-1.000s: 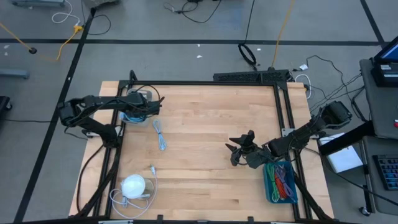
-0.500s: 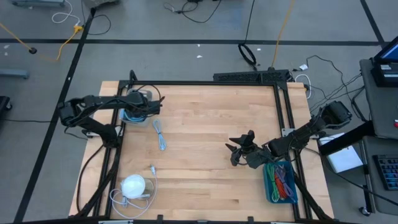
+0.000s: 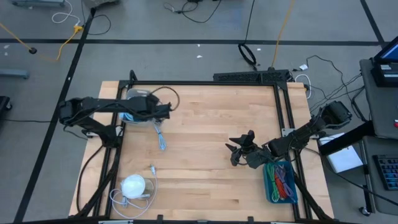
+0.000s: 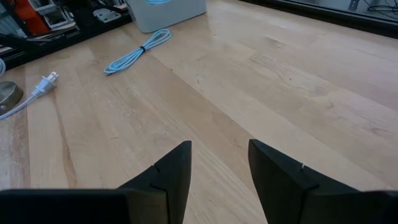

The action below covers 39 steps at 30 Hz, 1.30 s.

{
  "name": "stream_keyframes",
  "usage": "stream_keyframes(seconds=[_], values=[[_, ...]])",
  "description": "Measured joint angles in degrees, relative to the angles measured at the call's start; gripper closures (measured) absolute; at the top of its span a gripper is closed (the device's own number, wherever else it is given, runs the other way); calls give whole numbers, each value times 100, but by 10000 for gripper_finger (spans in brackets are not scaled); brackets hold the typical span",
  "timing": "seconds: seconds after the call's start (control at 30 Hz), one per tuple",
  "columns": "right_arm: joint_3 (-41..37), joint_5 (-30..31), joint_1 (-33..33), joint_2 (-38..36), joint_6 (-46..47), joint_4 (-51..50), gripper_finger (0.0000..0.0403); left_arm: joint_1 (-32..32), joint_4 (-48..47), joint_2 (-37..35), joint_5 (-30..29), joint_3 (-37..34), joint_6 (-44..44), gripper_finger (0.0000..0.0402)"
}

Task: Pick & Place USB Port
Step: Put the blue USB cable into the blue basket

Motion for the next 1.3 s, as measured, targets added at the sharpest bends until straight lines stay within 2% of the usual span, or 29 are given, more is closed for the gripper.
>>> stream_keyframes(seconds=[0.07, 0.1, 0.17, 0.27, 0.4, 0.57, 0.77, 0.9, 1.07, 1.2, 1.3], values=[[0, 0, 0, 0, 4, 2, 252, -122, 419, 0, 1323, 57, 265, 284], [0, -1, 0, 0, 4, 0, 252, -199, 568, 2, 1768, 57, 311, 294], [0, -2, -1, 0, 9, 1, 252, -311, 629, 2, 2117, 57, 189, 306], [0, -15, 6, 0, 15, 1, 252, -371, 376, 2, 2152, 55, -72, 301], [0, -7, 13, 0, 15, 2, 252, -363, 205, 3, 2524, 55, -150, 264], [0, -5, 13, 0, 15, 1, 252, -629, 369, 203, 3245, 53, -256, 194], [0, -2, 11, 0, 15, 4, 252, -800, 688, 837, 3966, 51, -567, 120], [0, -2, 11, 0, 15, 2, 252, -754, 850, 1355, 3790, 49, -561, 97], [0, -15, 11, 0, -4, 2, 252, -560, 1071, 1883, 3653, 70, -209, 102], [0, -13, 11, 0, -32, 2, 252, -410, 1345, 2045, 3584, 68, 43, 131], [0, -13, 11, 0, -46, 2, 252, -346, 1538, 2057, 3650, 56, 104, 184]])
